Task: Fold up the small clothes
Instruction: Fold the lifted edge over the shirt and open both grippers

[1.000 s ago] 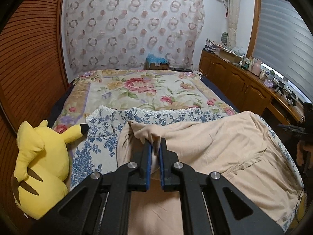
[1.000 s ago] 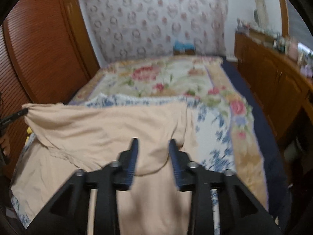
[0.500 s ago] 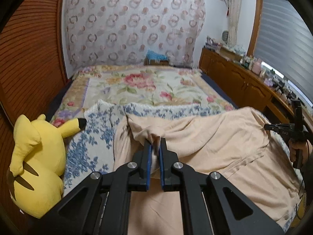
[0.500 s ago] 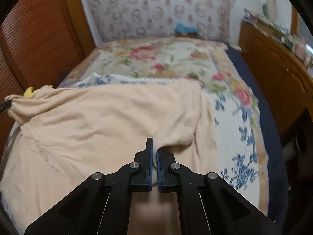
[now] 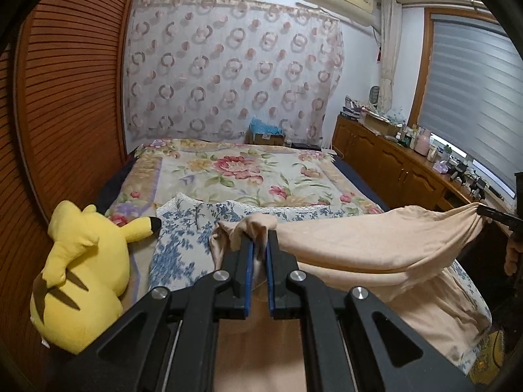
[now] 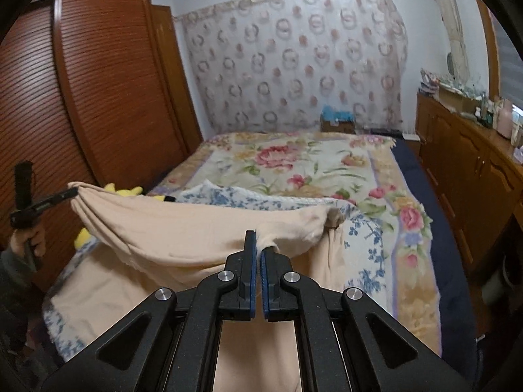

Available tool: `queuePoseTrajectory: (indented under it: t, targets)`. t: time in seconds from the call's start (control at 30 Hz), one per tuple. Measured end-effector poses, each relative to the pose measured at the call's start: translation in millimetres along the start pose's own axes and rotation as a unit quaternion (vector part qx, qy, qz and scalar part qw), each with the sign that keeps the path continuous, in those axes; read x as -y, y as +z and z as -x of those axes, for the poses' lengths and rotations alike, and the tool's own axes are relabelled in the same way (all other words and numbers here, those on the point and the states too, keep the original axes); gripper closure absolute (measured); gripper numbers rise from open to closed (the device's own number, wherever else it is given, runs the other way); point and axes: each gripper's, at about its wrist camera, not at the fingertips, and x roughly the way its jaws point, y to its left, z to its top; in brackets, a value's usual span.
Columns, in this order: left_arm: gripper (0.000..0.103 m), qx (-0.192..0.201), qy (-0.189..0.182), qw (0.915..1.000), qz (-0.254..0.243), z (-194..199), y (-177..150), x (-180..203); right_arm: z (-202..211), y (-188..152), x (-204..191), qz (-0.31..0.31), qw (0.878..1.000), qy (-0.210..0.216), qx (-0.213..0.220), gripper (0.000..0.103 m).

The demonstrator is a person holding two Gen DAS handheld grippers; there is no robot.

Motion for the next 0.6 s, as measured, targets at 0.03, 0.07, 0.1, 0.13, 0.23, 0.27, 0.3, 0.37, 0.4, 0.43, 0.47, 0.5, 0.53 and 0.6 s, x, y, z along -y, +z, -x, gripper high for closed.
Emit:
queuePoseTrajectory:
  t: [0.03,0.07,0.1,0.13,0.23,0.27,0.3,0.37,0.4,0.43,0.47,0.5,0.53,0.6]
  targets:
    - [0.098,0.000,-0.001,1.0000,-0.001,6,-5,-1,8,-4,-2,0.001,1.000,0.000,0.001,0.103]
    - [0.098,-0.001,0.000,1.0000,-0.001,12,-13,-2,15,-8,-3,0.001,1.000,-0.001,0.002,0.103]
    - [0.098,-0.002,0.000,1.0000,0.000,15,-17,-2,24,-16,-4,-0.003,1.000,0.001,0.002,0.103]
    - [0.098,-0.005,-0.001,1.0000,0.001,20,-25,-3,28,-22,-4,-0.006,1.000,0.003,-0.001,0.103]
    - [0.098,-0.017,-0.002,0.9999,0.001,32,-48,-5,40,-46,-7,-0.010,1.000,0.002,-0.011,0.103]
    - [0.098,-0.019,-0.002,0.9998,0.002,36,-54,-5,44,-56,-9,-0.012,1.000,0.003,-0.016,0.103]
    - [0.098,-0.021,-0.002,0.9998,0.005,41,-60,-6,48,-64,-11,-0.013,1.000,0.004,-0.018,0.103]
    - [0.098,-0.026,-0.002,0.9996,0.013,48,-73,-6,56,-78,-14,-0.015,1.000,0.005,-0.021,0.103]
    - [0.098,-0.026,-0.002,0.9996,0.015,52,-79,-6,61,-86,-16,-0.015,1.000,0.005,-0.023,0.103]
    - [0.098,-0.027,-0.001,0.9995,0.018,56,-84,-6,64,-90,-17,-0.017,1.000,0.004,-0.024,0.103]
    - [0.098,-0.028,-0.002,0.9993,0.023,61,-89,-6,68,-97,-18,-0.021,0.999,0.006,-0.025,0.103]
    - [0.098,-0.029,-0.007,0.9990,0.032,65,-95,-7,72,-102,-18,-0.025,0.999,0.007,-0.027,0.103]
    - [0.098,-0.030,-0.011,0.9987,0.038,68,-99,-8,75,-107,-19,-0.027,0.999,0.006,-0.029,0.103]
    - [0.098,-0.038,-0.016,0.9981,0.047,72,-110,-8,81,-117,-19,-0.029,0.999,0.003,-0.033,0.103]
